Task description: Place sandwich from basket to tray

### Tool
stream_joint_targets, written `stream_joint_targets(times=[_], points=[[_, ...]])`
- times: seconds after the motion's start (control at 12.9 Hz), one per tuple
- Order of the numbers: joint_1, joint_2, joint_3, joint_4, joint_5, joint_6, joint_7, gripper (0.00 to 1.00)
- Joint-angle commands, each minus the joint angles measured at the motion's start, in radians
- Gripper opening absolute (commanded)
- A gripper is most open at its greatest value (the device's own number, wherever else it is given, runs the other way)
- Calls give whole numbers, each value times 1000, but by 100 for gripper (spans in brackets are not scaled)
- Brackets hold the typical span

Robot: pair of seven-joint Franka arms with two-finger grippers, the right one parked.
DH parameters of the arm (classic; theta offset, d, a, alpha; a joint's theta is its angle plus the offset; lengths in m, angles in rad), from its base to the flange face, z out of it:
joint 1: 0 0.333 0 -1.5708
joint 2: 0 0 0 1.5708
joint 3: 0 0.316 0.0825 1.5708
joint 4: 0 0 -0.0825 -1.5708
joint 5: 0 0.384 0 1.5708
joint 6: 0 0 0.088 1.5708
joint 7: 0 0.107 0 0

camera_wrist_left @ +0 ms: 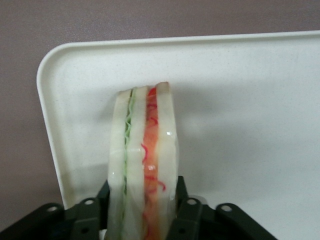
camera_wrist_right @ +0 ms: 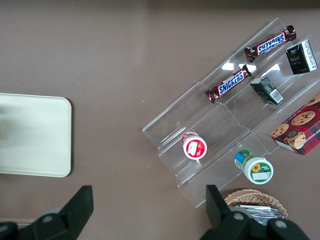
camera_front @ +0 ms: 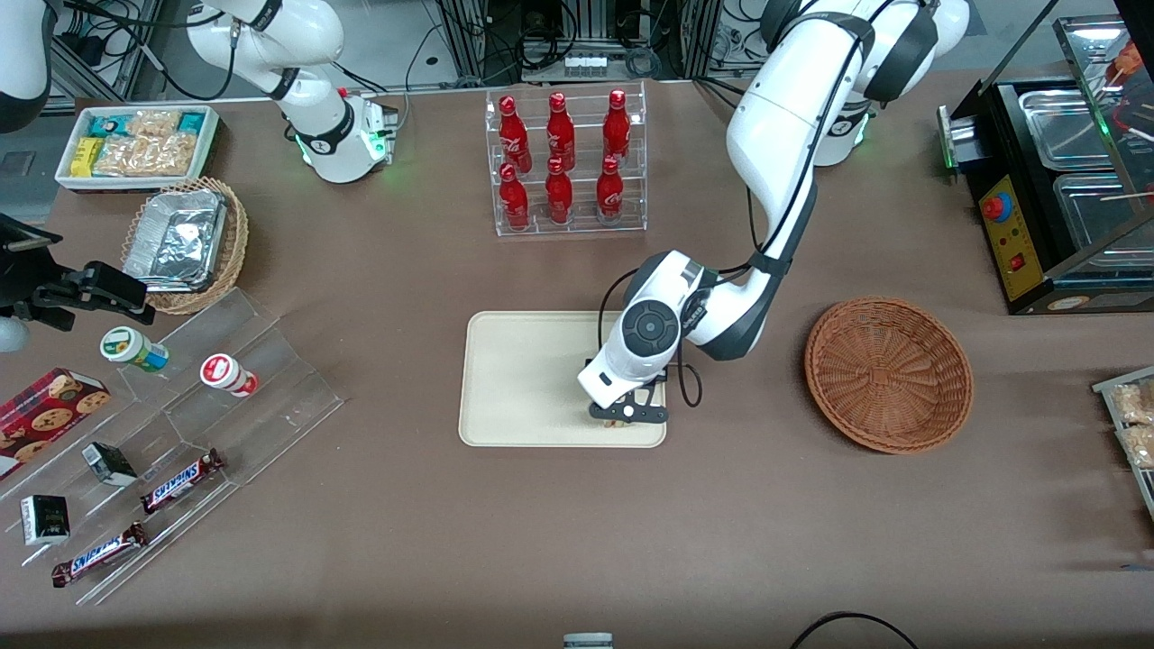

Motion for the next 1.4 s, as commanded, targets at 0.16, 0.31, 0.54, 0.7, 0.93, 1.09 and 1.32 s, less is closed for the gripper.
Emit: stream_joint_targets(times=[0.16, 0.31, 0.54, 0.7, 0.93, 1.09, 1.32], points=[[-12, 0, 8, 33, -8, -7, 0, 100], [-10, -66, 15, 27, -2, -18, -64, 100], [46, -161, 41, 19, 0, -77, -111, 100], [129, -235, 48, -6, 6, -159, -96, 100], [241, -333, 46, -71, 92, -217, -80, 100], [270, -381, 60, -85, 116, -253, -65, 100], [277, -430, 121, -86, 144, -352, 31, 100]])
